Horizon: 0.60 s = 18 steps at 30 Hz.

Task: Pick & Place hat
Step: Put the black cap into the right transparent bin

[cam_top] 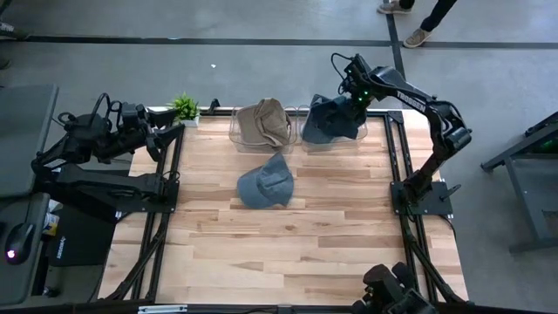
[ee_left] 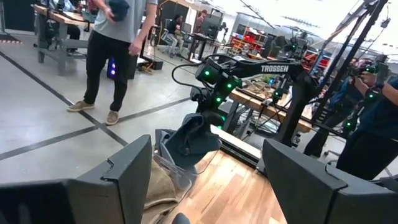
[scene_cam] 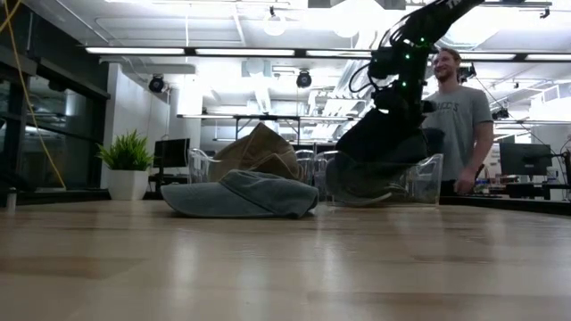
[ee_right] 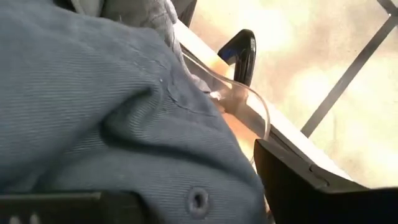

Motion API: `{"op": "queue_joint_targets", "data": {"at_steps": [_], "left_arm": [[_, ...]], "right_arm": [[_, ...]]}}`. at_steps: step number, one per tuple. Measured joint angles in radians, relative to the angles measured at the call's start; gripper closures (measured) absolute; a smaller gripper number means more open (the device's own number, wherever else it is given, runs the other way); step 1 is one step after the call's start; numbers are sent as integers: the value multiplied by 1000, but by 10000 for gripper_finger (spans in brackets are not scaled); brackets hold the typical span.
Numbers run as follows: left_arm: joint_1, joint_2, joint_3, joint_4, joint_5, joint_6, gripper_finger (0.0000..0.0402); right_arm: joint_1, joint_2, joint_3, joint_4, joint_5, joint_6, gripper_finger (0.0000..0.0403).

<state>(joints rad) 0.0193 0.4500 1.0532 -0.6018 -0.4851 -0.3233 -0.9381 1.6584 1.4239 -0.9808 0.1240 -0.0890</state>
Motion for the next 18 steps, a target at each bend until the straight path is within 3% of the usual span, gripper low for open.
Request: {"op": "queue_joint_targets", "data": {"at_steps": [18], "left_arm": [[0, 0, 0, -12, 52, -1, 136]], "right_arm": [[30, -171, 0, -4, -12, -130, 210]]}}
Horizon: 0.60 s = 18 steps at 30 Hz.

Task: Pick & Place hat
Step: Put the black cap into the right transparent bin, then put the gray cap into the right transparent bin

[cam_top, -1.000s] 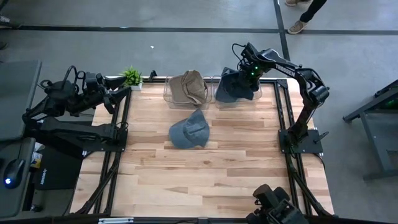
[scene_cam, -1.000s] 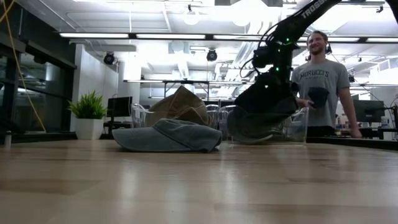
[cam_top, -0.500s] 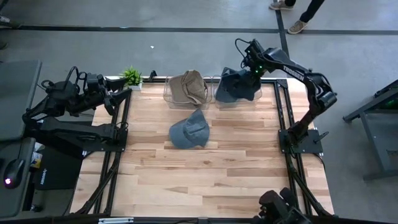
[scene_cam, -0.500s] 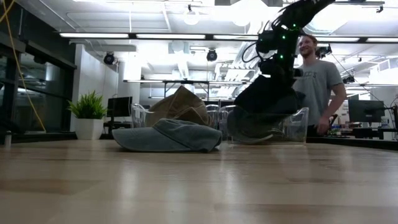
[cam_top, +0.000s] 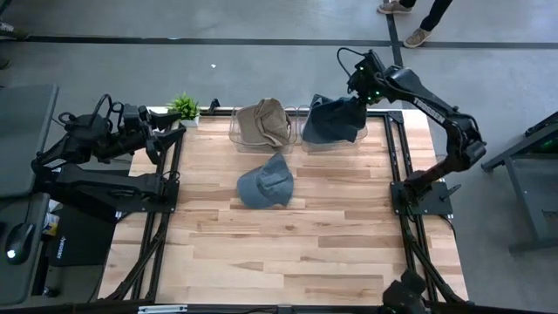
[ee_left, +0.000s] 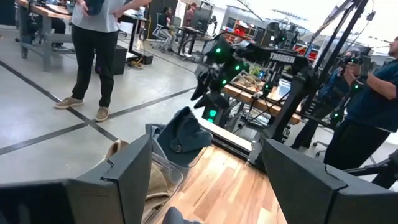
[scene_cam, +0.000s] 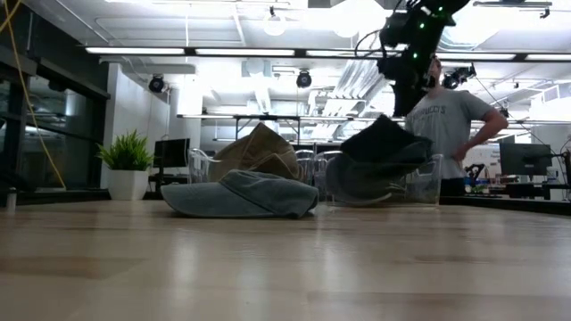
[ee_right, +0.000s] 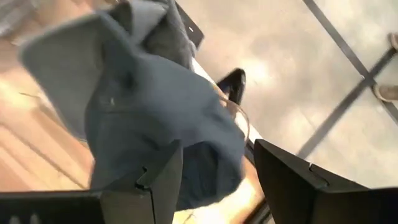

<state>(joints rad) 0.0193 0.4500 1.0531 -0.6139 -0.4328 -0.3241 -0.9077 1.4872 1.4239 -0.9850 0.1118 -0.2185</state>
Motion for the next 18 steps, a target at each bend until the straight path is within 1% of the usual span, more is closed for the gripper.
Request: {"op": "queue_joint_targets", "data": {"at_steps": [4, 6, 8, 10, 11, 15, 18], "left_arm": [[0, 0, 0, -25, 12, 0, 136], [0, 1, 0, -45, 33, 0, 136], [0, 12, 0, -60, 49, 0, 136], [0, 23, 0, -78, 63, 0, 136], [0, 34, -1, -89, 70, 1, 136], [0, 87, -1, -130, 91, 4, 136], [0, 133, -1, -150, 117, -3, 136]], "right_arm": [[6, -54, 0, 24, -63, 11, 210], [17, -79, 0, 45, -134, 37, 210], [45, -99, 0, 79, -231, 60, 210], [94, -114, 0, 127, -307, 84, 210], [125, -116, 2, 151, -328, 93, 210], [239, -98, 2, 220, -334, 133, 210], [306, -77, 2, 212, -349, 208, 210]]}}
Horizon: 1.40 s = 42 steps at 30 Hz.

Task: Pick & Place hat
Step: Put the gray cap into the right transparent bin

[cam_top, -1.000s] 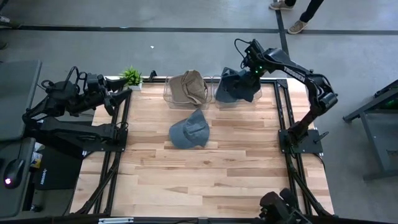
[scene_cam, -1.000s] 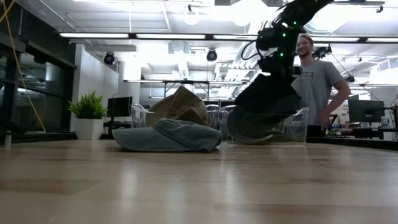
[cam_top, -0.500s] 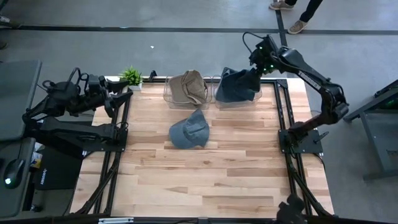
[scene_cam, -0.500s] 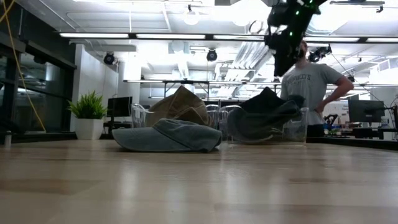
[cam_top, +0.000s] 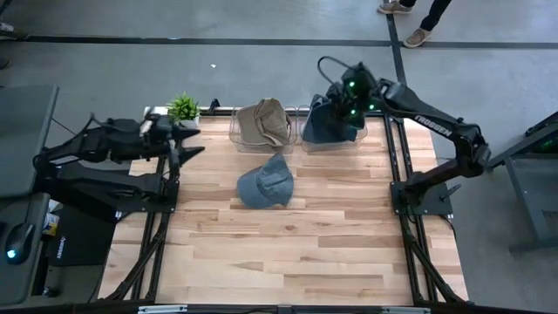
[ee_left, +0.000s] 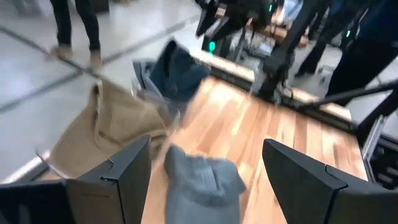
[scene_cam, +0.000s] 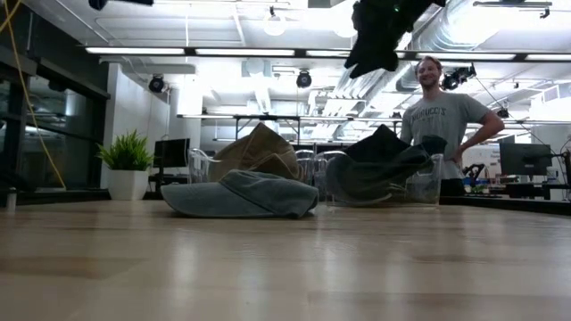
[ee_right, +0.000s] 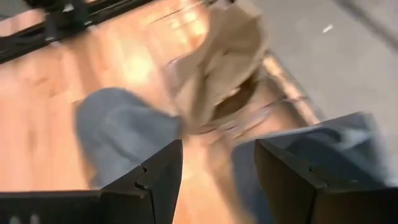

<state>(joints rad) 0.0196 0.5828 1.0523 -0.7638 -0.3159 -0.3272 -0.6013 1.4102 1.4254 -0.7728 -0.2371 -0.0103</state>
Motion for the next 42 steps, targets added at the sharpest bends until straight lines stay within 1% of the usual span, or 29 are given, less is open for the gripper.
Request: {"op": "queue_joint_targets", "data": {"at_steps": [3, 8, 13, 15, 18, 21, 25, 29, 31, 33, 35, 37, 40, 42], "left_arm": [[0, 45, 0, -15, 30, -47, 136], [0, 126, 0, -98, 68, -156, 136], [0, 214, -1, -179, 71, -265, 136], [0, 236, -26, -161, 71, -304, 136], [-1, 240, -123, -92, 74, -391, 136], [0, 238, -249, 24, 89, -526, 136], [-1, 231, -417, 151, 149, -764, 136], [-1, 243, -550, 288, 153, -999, 136], [0, 259, -596, 364, 157, -1077, 136], [0, 275, -633, 391, 188, -1157, 136], [0, 308, -662, 468, 233, -1211, 136], [-1, 363, -677, 561, 256, -1236, 136], [0, 435, -679, 653, 242, -1254, 136], [0, 483, -677, 685, 234, -1278, 136]], "right_arm": [[76, 4, -1, -20, 2, 60, 210], [201, 5, -44, 21, 22, 143, 210], [293, 5, -164, 113, 22, 230, 210], [324, 6, -228, 160, 21, 264, 210], [365, 6, -309, 255, 9, 319, 210], [398, 6, -367, 324, 7, 361, 210], [436, 6, -395, 334, -1, 380, 210], [466, 4, -392, 330, 3, 380, 210], [475, 2, -391, 329, 3, 380, 210], [479, 2, -391, 325, 4, 380, 210], [481, 2, -391, 322, 13, 376, 210], [480, 2, -391, 323, 26, 370, 210], [480, 2, -391, 322, 40, 353, 210], [480, 2, -391, 322, 47, 345, 210]]}}
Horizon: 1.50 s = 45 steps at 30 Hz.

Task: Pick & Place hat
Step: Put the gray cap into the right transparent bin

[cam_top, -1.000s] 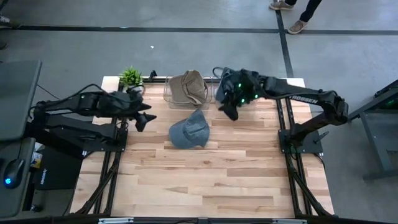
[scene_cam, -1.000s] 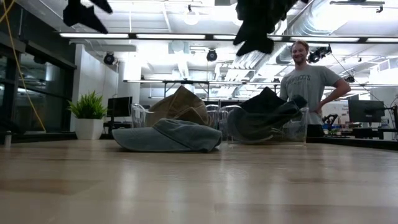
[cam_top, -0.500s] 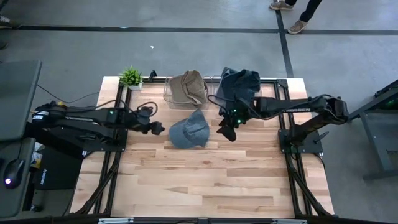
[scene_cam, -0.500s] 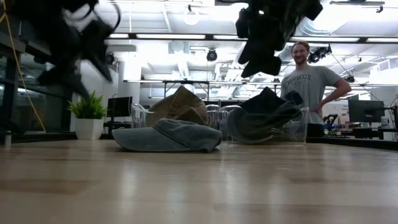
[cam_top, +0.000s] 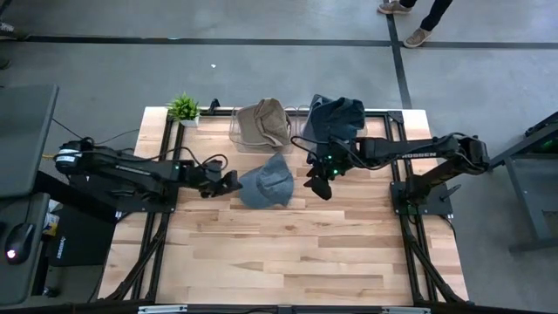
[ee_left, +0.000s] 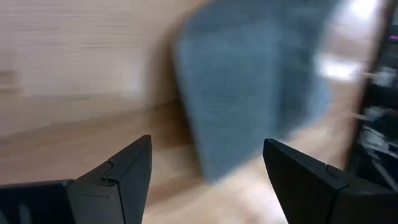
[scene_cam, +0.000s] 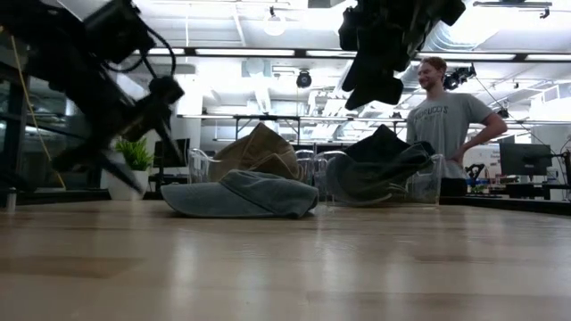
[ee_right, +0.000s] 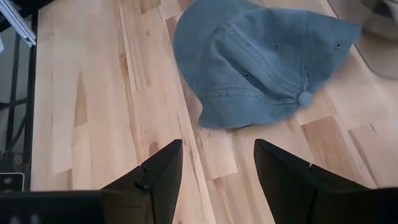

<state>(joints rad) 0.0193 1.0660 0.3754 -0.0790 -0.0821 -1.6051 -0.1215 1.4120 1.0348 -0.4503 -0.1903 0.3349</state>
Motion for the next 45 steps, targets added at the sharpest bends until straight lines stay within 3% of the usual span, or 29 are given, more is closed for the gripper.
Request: {"op": "queue_joint_targets", "data": {"at_steps": [11, 16, 21, 28, 38, 45], "left_arm": [[0, 255, 0, 325, 16, -33, 136], [0, 320, -1, 383, 12, -49, 146], [0, 326, -1, 384, -3, -19, 217], [0, 323, 4, 475, -17, 82, 381], [0, 311, -1, 591, 1, 191, 401], [0, 255, 85, 617, 115, 383, 400]], "right_arm": [[0, 0, 0, -3, 19, -12, 210], [0, 0, 0, -9, 19, 0, 210], [0, 0, 0, -9, 13, 6, 210], [0, -66, 0, -20, 15, 29, 210], [0, -185, 0, -24, 33, 93, 210], [0, -268, 0, -23, -34, 114, 210]]}}
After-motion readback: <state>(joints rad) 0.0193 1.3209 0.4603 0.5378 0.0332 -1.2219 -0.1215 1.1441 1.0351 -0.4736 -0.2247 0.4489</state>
